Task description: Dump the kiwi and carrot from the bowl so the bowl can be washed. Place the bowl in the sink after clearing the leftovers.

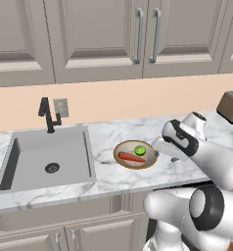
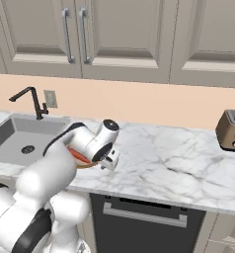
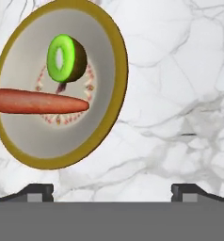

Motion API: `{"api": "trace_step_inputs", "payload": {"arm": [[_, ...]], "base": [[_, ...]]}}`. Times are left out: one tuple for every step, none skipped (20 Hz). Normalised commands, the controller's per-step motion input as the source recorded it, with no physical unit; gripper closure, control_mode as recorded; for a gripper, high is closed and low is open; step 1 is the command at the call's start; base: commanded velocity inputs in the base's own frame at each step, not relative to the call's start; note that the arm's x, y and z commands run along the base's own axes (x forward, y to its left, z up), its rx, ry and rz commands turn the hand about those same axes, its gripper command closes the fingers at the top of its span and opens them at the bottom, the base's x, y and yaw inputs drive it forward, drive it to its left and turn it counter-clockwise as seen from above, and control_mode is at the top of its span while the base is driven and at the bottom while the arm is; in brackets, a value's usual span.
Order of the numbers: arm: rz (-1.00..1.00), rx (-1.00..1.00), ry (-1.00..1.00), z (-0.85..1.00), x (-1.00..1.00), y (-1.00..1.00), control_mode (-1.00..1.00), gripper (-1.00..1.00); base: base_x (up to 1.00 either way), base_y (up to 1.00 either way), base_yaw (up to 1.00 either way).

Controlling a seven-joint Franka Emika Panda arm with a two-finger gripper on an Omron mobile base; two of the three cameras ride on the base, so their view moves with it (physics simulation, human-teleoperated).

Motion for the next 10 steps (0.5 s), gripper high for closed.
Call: {"api": "trace_step_inputs", "payload": {"arm": [[-0.04, 0.00, 0.00, -0.24, 0.39, 0.00, -1.00, -1.00], [-0.03, 0.00, 0.00, -0.28, 0.22, 0.00, -1.00, -1.00], [-0.02, 0.00, 0.00, -0.30, 0.21, 0.00, -1.00, -1.00], [-0.03, 0.00, 0.00, -0.22, 0.34, 0.00, -1.00, -1.00], [-0.05, 0.00, 0.00, -0.21, 0.40, 0.00, -1.00, -1.00], [-0.05, 0.00, 0.00, -0.17, 0.39, 0.00, -1.00, -1.00], [-0.05, 0.00, 0.00, -0.16, 0.39, 0.00, -1.00, -1.00], [-0.05, 0.00, 0.00, -0.17, 0.38, 0.03, -1.00, -1.00], [-0.06, 0.00, 0.00, -0.15, 0.37, 0.04, -1.00, -1.00], [-0.06, 0.00, 0.00, -0.14, 0.34, 0.01, -1.00, -1.00]], "base": [[0.00, 0.00, 0.00], [0.00, 0.00, 0.00], [0.00, 0.00, 0.00], [0.00, 0.00, 0.00], [0.00, 0.00, 0.00], [0.00, 0.00, 0.00], [0.00, 0.00, 0.00], [0.00, 0.00, 0.00], [0.00, 0.00, 0.00], [0.00, 0.00, 0.00]]}}
